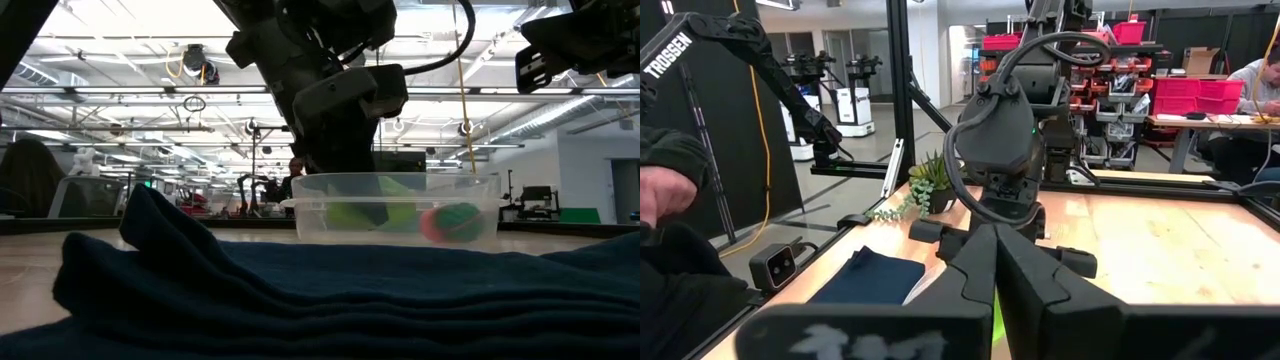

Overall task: Pick and placing Produce into tupperware
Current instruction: Put the green starfruit into the transparent bin, then put the green bell pepper into the transparent bin

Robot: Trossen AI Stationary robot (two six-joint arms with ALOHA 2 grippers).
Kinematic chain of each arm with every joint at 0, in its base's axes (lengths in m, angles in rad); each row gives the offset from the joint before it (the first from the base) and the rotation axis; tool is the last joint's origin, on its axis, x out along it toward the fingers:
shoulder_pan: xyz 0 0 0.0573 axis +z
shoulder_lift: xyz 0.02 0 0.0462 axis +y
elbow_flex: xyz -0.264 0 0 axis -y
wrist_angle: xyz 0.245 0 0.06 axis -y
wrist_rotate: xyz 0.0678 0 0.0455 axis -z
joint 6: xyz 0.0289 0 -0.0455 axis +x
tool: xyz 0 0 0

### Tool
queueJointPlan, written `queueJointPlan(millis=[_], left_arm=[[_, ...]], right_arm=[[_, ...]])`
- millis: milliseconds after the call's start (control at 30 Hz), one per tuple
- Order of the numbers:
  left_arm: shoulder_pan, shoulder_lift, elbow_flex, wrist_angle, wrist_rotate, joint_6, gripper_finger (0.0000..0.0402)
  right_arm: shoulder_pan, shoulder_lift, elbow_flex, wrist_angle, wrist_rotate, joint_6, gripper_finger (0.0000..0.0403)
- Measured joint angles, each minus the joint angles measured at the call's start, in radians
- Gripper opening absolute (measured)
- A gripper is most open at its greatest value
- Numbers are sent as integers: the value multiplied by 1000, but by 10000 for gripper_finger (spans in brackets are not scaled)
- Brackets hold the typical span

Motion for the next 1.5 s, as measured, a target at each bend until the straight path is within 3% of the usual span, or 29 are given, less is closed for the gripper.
queueJointPlan(millis=[267,467,833,1000,1267,1500], left_arm=[[0,0,0,24,11,5,288],[0,0,8,20,11,37,298],[1,-54,137,-219,-33,126,288],[17,-74,155,-264,-59,129,223],[22,-77,155,-322,-9,153,24],[15,-113,155,-380,-50,222,4]], right_arm=[[0,0,0,0,0,0,0],[0,0,0,0,0,0,0],[0,2,0,-4,0,-3,0],[0,5,0,-11,0,0,0],[0,9,0,-11,0,-2,0],[0,10,0,-9,0,-3,0]])
